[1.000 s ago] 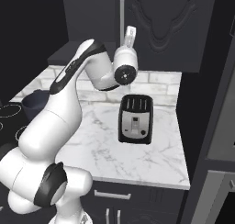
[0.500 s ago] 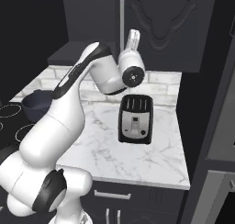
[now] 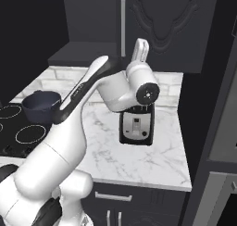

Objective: Open the cabinet and move the ladle to the pot. Then close the cabinet.

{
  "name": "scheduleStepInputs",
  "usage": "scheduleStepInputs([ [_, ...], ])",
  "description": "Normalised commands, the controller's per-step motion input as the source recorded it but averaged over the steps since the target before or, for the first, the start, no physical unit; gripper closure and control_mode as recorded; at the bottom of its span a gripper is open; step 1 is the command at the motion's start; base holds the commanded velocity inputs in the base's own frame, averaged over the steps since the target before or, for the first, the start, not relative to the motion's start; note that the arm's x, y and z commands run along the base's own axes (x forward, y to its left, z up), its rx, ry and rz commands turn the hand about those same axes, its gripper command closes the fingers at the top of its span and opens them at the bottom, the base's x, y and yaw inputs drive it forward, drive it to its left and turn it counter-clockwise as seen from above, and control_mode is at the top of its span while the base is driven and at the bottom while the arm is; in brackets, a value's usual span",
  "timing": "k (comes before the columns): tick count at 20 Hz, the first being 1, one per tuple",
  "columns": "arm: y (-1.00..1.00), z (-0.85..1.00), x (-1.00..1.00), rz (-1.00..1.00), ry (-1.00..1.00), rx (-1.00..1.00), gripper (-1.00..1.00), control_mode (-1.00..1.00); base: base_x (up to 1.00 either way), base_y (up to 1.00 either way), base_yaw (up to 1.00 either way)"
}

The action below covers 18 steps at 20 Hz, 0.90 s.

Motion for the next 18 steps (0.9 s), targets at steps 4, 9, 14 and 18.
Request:
scheduleStepInputs([
  [4,0.00,0.15,-0.61,0.00,0.03,0.00,-1.00,-1.00,0.00,0.00,0.00],
  [9,0.06,0.10,-0.69,0.00,0.00,0.00,-1.00,-1.00,0.00,0.00,0.00],
  [14,0.49,0.05,-0.34,0.00,0.00,-0.06,-1.00,-1.00,0.00,0.00,0.00],
  [18,0.46,0.27,-0.45,0.02,0.00,-0.07,-1.00,-1.00,0.00,0.00,0.00],
])
